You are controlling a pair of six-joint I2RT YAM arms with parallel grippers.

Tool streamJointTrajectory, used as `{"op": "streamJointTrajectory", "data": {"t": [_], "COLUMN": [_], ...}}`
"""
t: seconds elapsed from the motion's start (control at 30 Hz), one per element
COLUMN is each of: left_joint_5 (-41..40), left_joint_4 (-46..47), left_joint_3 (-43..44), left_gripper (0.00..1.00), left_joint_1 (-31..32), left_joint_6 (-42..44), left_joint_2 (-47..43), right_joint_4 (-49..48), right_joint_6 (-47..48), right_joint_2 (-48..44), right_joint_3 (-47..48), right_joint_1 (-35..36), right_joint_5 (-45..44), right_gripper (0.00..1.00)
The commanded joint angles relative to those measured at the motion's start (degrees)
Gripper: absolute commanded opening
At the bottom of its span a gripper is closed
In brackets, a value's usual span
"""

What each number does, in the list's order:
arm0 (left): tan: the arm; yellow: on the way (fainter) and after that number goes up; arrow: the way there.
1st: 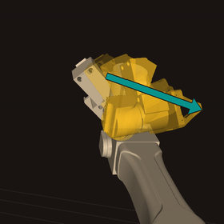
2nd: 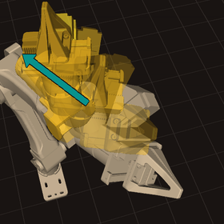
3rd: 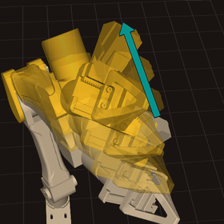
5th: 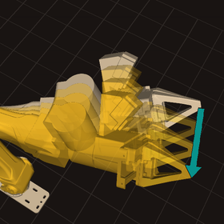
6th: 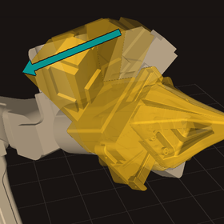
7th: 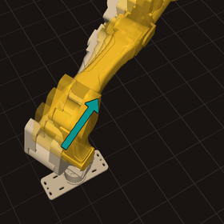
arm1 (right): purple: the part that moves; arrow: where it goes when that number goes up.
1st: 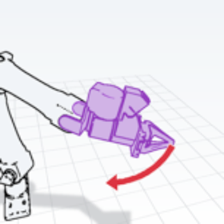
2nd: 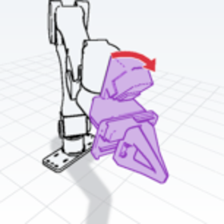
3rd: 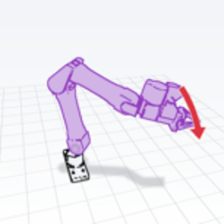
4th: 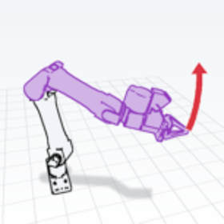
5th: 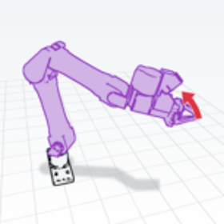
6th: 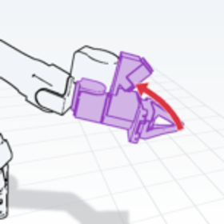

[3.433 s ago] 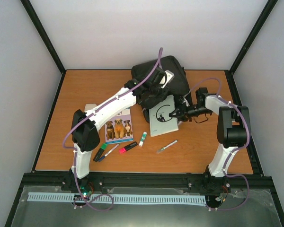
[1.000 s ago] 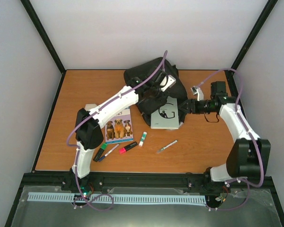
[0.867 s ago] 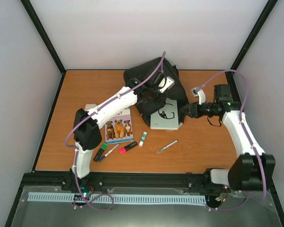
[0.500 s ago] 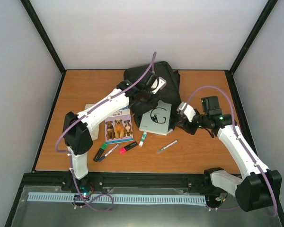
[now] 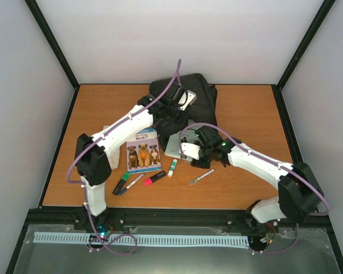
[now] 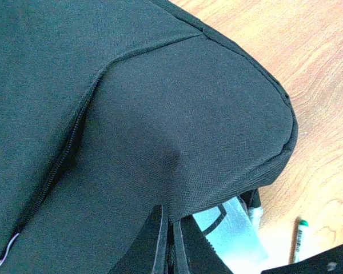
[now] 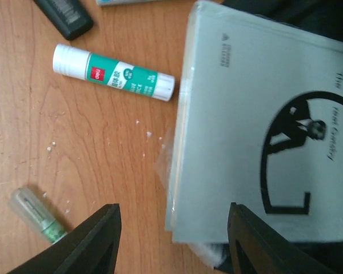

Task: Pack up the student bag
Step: Place the book in the student bag.

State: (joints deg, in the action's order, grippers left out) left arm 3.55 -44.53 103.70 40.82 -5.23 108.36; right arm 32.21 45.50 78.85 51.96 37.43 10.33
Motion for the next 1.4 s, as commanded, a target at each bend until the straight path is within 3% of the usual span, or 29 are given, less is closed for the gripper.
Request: {"op": "streamJointTrajectory", "data": {"t": [0.0,0.5,0.83,1.37], "left_joint_5": [3.7,12.0,15.5,18.2], "left_joint_4": [3.4,0.8,-2.9,-2.3], "left_joint_3": [2.3,5.0,9.1,7.3], "left_gripper": [0.01,0.01,0.01,0.01], "left_joint_1": [-1.4,-1.9,-1.9,-0.7], "left_joint_6": [-2.8,-4.1,-3.5,-1.9], "left_joint_2": [-1.3,1.3,5.2,3.6], "right_joint_4": [-5.2,-13.4,-27.3,-26.0], "right_joint_6": [2.8,5.9,8.7,15.7], "right_joint_2": [3.1,7.2,8.4,10.0], "right_joint_3": [0.1,-5.6,-10.6,-3.0], "right_joint_1": [5.0,6.6,6.2,1.3], "right_joint_5": [-10.4,-15.7,-29.3,-30.1], "right_gripper": [0.54,0.53,0.46,0.36]}}
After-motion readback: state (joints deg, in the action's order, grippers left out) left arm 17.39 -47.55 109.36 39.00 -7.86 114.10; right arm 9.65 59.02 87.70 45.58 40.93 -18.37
